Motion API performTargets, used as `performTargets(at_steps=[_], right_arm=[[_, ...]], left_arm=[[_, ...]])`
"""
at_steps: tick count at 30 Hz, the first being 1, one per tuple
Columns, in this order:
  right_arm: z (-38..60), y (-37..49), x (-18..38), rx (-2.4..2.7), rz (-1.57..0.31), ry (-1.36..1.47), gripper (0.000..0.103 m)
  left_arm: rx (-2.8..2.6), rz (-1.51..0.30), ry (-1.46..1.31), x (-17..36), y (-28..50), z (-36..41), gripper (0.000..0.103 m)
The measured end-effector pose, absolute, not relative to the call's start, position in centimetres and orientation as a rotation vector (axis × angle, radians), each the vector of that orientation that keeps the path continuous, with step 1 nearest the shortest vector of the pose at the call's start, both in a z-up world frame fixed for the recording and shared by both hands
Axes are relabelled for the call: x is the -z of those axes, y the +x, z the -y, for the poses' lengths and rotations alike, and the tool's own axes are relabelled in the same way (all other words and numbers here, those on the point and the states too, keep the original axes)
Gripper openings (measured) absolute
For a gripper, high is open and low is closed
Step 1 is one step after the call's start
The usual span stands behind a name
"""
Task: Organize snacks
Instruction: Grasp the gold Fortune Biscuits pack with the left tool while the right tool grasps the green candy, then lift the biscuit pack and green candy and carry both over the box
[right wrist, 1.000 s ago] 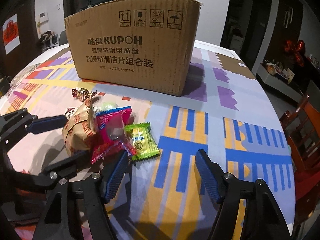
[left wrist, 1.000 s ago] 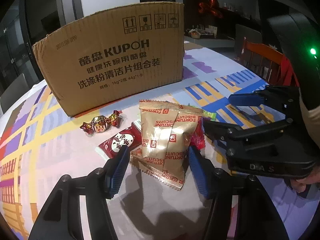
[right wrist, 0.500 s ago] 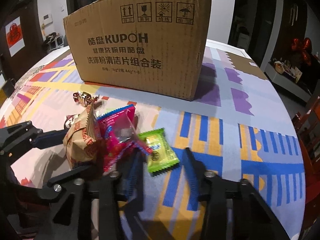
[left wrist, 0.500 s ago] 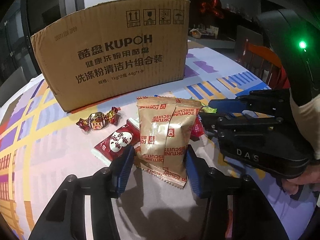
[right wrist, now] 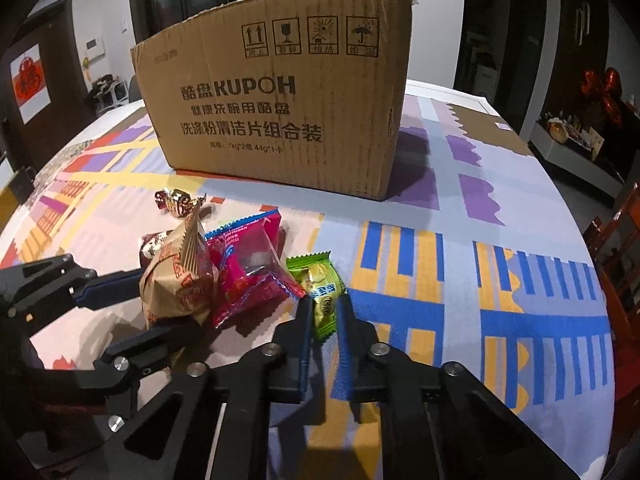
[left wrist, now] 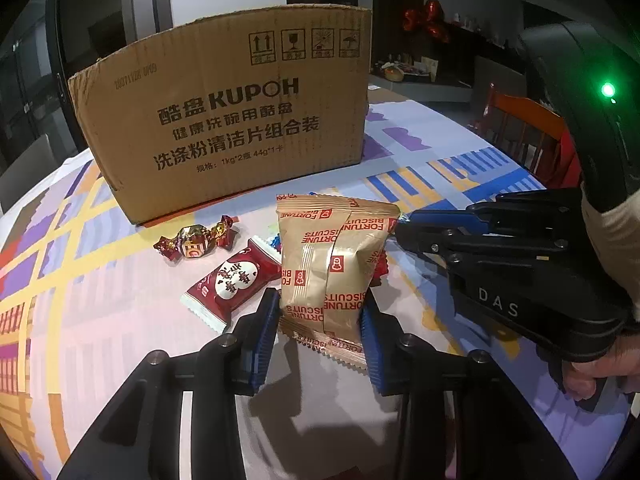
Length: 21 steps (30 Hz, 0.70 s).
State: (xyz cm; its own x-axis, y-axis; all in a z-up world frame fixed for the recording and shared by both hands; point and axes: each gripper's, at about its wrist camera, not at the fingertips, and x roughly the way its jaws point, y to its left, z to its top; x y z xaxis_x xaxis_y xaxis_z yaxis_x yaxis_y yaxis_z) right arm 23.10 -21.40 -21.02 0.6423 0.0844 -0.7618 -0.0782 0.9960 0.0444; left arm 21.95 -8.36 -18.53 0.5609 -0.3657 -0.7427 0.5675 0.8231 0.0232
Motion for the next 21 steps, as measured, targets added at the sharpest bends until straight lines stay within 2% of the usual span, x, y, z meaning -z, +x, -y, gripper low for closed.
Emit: performTargets(at_steps=[6, 21], right_arm=[[21.6, 22.7, 20.7, -0.091, -0.860, 0.030, 0.008], [21.8, 21.4, 19.0, -0.088, -0.818, 0.042, 0.006]], left_arm=[[0.547, -0.790, 0.266, 17.8, 21.5, 8.1, 0.038], [0.533, -0.756, 0.253, 15.8, 20.4, 7.6, 0.038]])
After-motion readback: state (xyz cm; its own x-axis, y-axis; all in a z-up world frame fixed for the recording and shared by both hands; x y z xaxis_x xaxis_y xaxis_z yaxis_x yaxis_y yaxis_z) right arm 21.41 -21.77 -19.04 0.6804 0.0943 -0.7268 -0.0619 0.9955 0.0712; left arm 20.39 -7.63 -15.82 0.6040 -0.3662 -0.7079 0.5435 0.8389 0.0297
